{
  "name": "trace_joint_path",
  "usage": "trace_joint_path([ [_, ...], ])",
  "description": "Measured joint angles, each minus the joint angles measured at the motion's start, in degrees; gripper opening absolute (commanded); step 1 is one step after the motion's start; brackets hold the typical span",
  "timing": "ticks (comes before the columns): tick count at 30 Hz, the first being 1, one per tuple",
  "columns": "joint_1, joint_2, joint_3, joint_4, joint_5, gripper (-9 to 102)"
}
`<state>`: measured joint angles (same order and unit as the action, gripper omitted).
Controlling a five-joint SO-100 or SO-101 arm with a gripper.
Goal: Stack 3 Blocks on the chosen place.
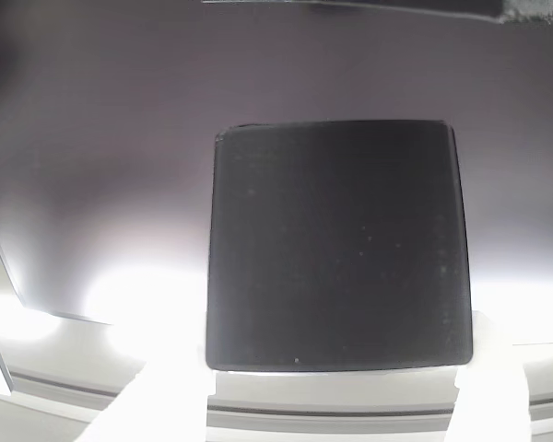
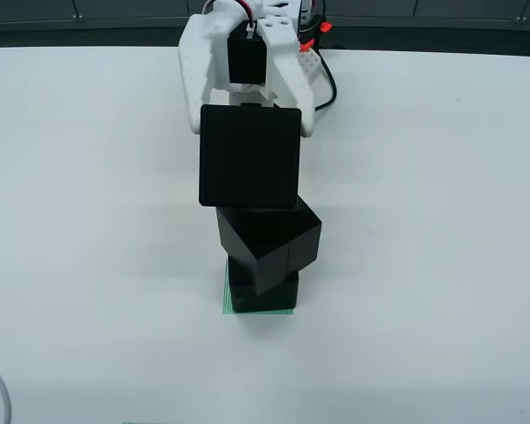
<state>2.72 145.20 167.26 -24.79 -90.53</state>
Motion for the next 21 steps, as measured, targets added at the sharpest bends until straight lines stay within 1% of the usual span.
trace_joint_path([
  [3, 0.0, -1.49, 1.05, -2.29, 0.0, 13],
  [6, 0.0, -1.76, 1.05, -2.9, 0.0, 13],
  [8, 0.0, -1.76, 1.05, -2.72, 0.0, 13],
  [10, 0.0, -1.76, 0.7, -0.7, 0.0, 13],
  [12, 0.0, -1.76, -1.85, 4.57, 0.62, 13],
  [14, 0.0, -1.76, -6.06, 12.3, 2.02, 13],
  [21, 0.53, -1.93, -24.52, 46.67, 6.86, 13],
])
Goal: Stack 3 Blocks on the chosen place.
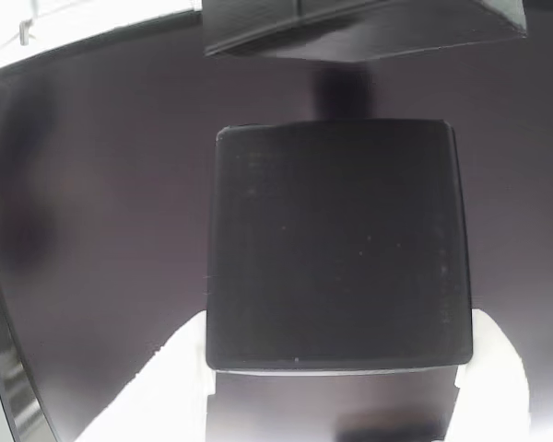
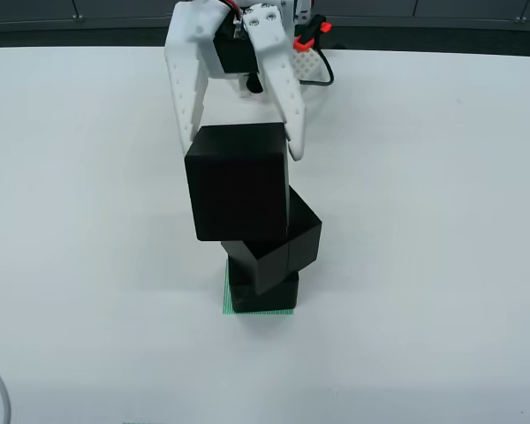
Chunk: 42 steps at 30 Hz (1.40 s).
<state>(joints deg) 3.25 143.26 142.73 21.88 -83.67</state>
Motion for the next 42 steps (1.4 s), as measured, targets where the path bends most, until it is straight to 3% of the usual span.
trace_joint_path([
  [6, -1.41, -0.7, -9.58, 18.9, 0.97, 13],
  [10, -2.46, -2.02, -13.97, 26.02, 2.2, 13],
  [42, -2.55, -13.18, -25.4, 34.19, 2.55, 13],
])
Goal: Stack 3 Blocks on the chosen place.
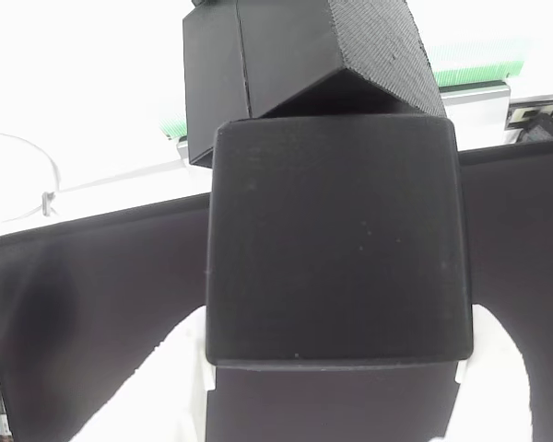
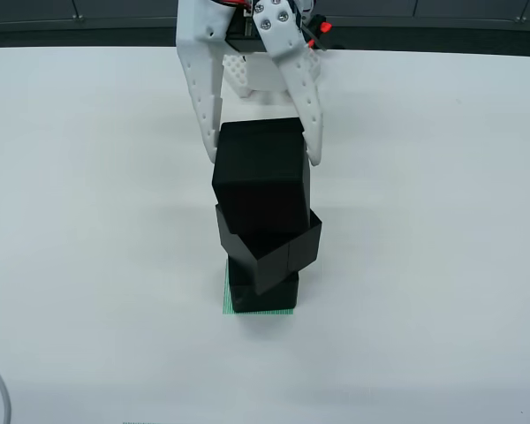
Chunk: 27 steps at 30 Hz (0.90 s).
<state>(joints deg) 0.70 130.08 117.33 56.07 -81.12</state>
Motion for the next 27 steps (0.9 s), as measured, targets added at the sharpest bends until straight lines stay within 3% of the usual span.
trace_joint_path([
  [27, 1.05, -1.49, -2.99, 2.81, -1.23, 13],
])
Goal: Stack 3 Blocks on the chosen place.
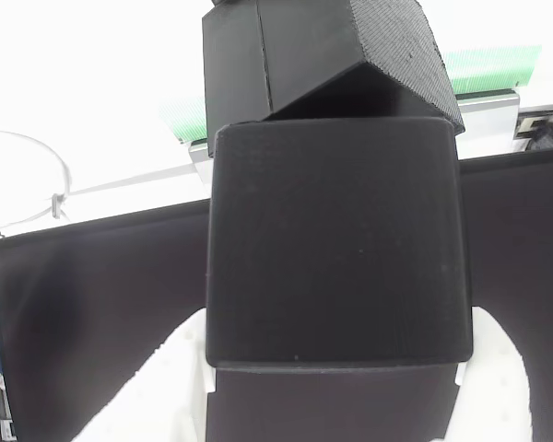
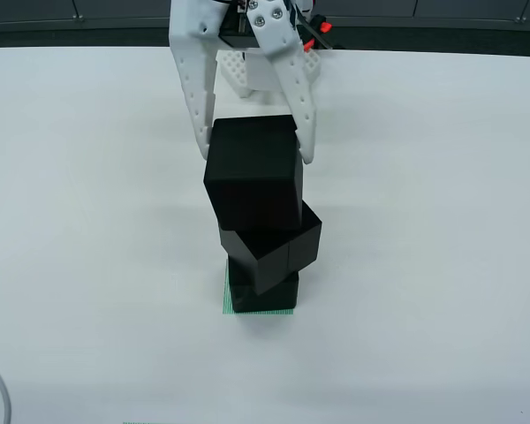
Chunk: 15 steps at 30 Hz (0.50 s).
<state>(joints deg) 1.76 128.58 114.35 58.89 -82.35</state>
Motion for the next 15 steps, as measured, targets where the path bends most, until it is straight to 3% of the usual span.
trace_joint_path([
  [8, 0.88, -0.35, -0.09, 0.0, -0.7, 14],
  [15, 1.41, -0.35, -0.09, 0.0, -1.32, 22],
])
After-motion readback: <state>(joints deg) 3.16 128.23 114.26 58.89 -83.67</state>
